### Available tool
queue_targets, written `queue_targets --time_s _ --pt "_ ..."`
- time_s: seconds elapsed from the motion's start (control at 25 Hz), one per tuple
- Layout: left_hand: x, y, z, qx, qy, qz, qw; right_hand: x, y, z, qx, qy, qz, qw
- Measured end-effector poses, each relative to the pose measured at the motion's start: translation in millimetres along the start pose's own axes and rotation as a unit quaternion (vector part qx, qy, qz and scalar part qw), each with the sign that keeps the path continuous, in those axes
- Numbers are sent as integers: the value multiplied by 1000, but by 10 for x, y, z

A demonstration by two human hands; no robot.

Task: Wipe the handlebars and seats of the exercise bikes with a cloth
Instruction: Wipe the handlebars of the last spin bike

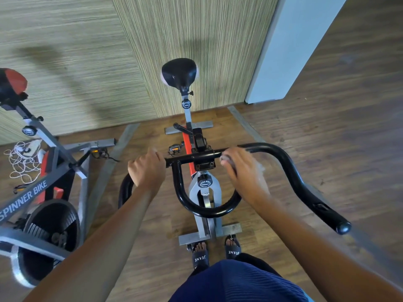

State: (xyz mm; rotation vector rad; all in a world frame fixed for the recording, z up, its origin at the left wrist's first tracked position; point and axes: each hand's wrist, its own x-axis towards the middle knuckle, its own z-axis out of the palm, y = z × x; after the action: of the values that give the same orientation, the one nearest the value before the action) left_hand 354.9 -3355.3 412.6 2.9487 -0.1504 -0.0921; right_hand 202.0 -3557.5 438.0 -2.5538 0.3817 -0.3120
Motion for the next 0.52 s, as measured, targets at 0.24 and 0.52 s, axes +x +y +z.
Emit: queue_targets --time_s 0.24,0.52 --pt "-2 22 -11 -22 -2 -7 1000 -130 46 164 43 -95 133 986" --pt "15 -4 -28 -37 -10 -10 999 -96 82 -112 126 -67 158 977"
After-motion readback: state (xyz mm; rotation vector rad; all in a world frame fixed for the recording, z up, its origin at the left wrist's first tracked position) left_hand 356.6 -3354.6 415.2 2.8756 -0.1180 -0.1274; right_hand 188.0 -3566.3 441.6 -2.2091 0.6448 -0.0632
